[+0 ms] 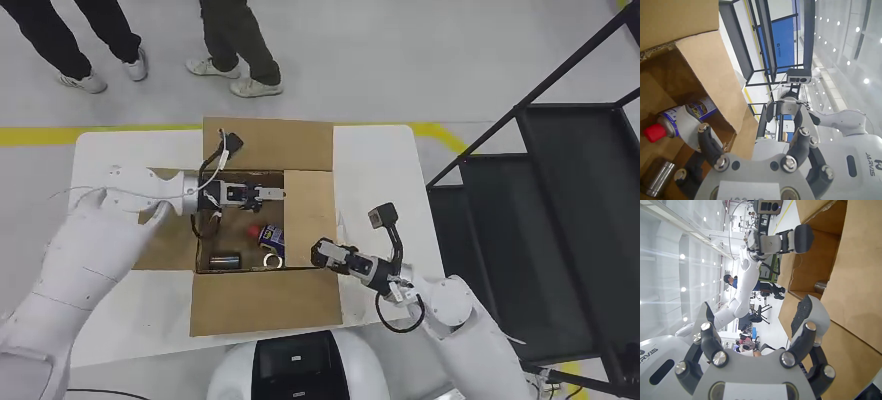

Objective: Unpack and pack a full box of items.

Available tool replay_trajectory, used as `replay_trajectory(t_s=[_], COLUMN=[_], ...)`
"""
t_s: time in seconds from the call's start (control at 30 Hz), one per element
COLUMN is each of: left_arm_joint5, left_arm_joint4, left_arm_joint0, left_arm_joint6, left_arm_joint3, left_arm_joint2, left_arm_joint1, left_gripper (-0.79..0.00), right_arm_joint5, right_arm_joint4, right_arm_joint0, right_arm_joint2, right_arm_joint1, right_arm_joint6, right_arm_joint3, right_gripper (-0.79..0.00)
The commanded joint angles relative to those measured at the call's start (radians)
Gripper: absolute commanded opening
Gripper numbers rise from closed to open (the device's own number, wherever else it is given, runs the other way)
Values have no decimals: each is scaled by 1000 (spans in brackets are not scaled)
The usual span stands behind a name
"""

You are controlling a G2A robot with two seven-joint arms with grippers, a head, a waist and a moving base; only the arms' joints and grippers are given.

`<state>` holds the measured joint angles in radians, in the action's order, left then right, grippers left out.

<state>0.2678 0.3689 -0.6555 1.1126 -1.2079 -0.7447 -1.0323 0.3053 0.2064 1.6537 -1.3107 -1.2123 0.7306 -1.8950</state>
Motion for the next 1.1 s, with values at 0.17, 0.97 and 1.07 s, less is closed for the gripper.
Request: replay_trajectory(t_s=[0.17, 0.97, 1.07], left_arm_joint5=[106, 271, 253], left_arm_joint4=[-29, 243, 272], left_arm_joint0=[85, 173, 181], left_arm_joint6=[-16, 169, 186], left_arm_joint3=[173, 204, 205], left_arm_joint2=[134, 179, 198], left_arm_joint1=[-90, -232, -253], left_gripper=[0, 0, 0], right_arm_joint5=[4, -14, -54], right_arm_joint4=[4, -59, -109], right_arm_joint0=[8, 20, 44], right_arm_joint2=[4, 63, 43], right_arm_joint1=[7, 29, 33], right_arm_joint6=[30, 117, 59], right_arm_joint3=[-5, -110, -130], right_gripper=[0, 0, 0])
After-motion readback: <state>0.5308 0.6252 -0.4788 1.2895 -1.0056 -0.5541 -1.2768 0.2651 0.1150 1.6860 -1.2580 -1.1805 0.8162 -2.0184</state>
